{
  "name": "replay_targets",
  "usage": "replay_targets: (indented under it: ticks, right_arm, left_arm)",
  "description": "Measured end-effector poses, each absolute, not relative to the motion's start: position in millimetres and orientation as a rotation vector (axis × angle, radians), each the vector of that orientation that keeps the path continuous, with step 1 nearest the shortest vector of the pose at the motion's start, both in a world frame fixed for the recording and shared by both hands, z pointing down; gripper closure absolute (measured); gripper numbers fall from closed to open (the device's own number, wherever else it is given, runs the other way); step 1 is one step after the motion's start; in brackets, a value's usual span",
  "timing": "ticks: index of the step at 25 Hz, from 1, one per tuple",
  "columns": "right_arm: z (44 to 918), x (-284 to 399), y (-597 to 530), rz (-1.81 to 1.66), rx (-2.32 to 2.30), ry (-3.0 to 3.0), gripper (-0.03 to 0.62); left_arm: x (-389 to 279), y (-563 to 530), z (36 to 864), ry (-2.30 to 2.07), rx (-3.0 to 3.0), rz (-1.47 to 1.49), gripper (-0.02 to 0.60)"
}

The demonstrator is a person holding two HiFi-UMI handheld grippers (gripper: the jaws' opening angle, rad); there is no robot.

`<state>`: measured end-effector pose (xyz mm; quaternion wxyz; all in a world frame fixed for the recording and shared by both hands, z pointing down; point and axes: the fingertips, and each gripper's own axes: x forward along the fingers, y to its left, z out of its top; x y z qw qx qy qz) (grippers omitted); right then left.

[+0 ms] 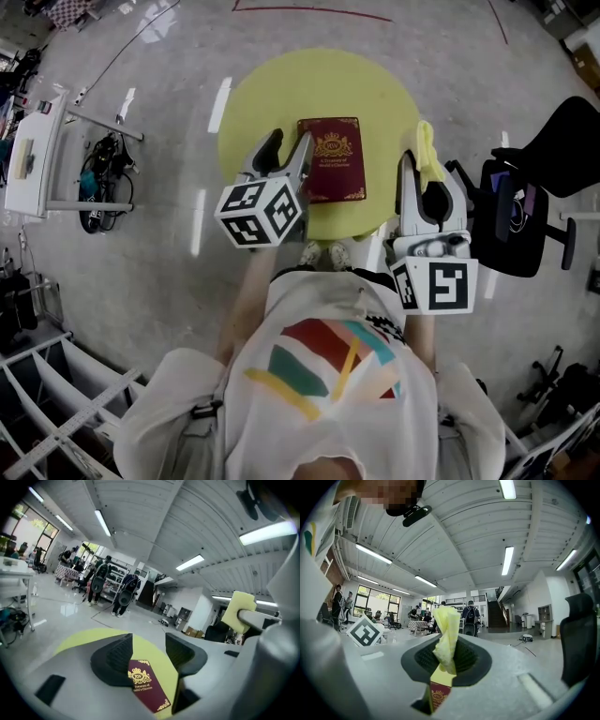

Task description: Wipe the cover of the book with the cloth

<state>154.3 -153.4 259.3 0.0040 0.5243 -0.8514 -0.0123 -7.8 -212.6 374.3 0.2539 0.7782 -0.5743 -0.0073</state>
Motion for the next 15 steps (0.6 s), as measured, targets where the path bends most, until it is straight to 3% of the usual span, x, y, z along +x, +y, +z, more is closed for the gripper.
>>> replay_targets:
  ticks: [15]
  right_arm:
    - [279, 163, -148, 0.025, 1.655, -2.609, 0.566]
  left_arm:
    - [-1, -188, 518, -1.428, 1.854, 0.359, 0.377]
